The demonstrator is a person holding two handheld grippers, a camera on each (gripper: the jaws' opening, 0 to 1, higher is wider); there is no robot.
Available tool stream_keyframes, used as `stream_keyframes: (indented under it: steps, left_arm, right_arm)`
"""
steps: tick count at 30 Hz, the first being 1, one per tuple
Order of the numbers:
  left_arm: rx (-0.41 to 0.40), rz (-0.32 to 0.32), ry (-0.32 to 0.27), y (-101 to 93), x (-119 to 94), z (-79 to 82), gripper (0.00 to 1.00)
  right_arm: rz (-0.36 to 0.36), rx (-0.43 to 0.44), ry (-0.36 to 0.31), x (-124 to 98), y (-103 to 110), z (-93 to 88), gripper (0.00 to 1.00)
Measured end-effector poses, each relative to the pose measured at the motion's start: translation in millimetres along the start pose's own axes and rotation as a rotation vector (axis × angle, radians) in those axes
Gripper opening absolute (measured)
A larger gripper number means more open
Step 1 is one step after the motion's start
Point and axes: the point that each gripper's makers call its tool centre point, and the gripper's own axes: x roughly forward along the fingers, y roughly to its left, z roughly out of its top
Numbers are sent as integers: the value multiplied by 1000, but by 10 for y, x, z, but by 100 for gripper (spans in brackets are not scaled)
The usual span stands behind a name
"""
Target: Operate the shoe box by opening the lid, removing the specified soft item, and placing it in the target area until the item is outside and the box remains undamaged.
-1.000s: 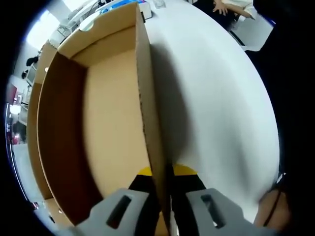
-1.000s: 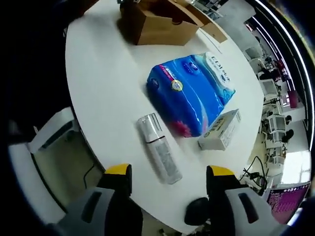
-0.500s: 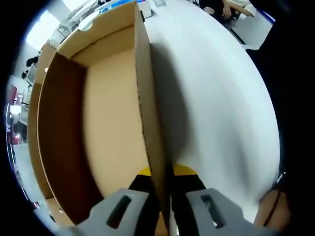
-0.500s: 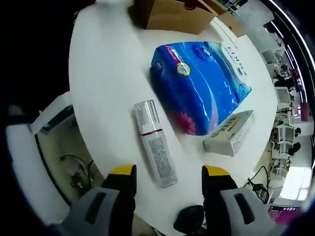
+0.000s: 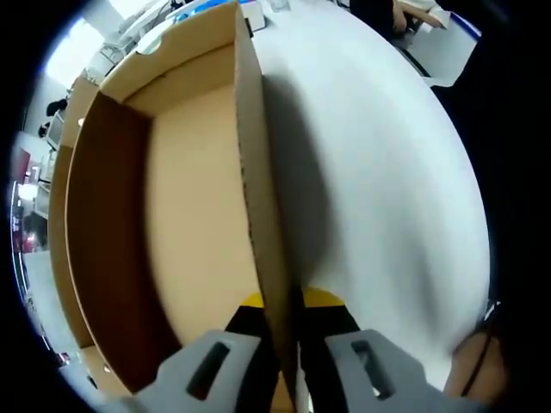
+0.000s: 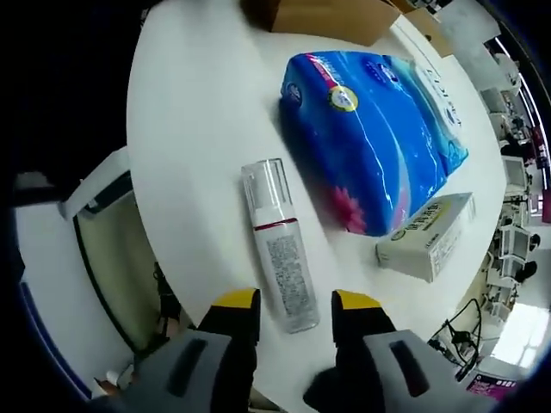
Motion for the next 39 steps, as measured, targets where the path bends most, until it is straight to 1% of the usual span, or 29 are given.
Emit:
stream_keyframes:
  steps: [5, 14, 16, 19, 22, 26, 30, 34, 36, 39]
  left_arm:
    - [0, 0, 2, 1, 3, -1, 4]
    - [4, 3, 5, 11, 7, 1, 4]
    - [3, 2, 6, 17, 8, 2, 4]
    - [1, 2, 6, 22, 6, 5, 4]
    - [2, 3, 7, 20, 5, 8, 4]
    - [3, 5, 7, 17, 2, 13, 4]
    - [1, 6, 8, 21, 0, 14, 4]
    - [3, 6, 7, 21, -2, 17, 4]
    - [4, 6, 8, 19, -2, 18, 4]
    - [6, 6, 10, 15, -3, 21, 4]
  right_arm:
    - [7, -15, 11, 16, -4, -13, 22]
    - [11, -50, 26, 18, 9, 5, 22]
    - [6, -64, 15, 14, 7, 60, 22]
    - [8, -94, -5, -6, 42, 204, 21]
    - [7, -119, -18, -11, 46, 308, 21]
    - [3, -146, -22, -11, 30, 395, 20]
    - [7, -164, -30, -11, 17, 438, 20]
    - [8, -187, -10, -7, 12, 440, 20]
    - [4, -215, 6, -3, 10, 449, 20]
    - [4, -233, 10, 9, 12, 484, 20]
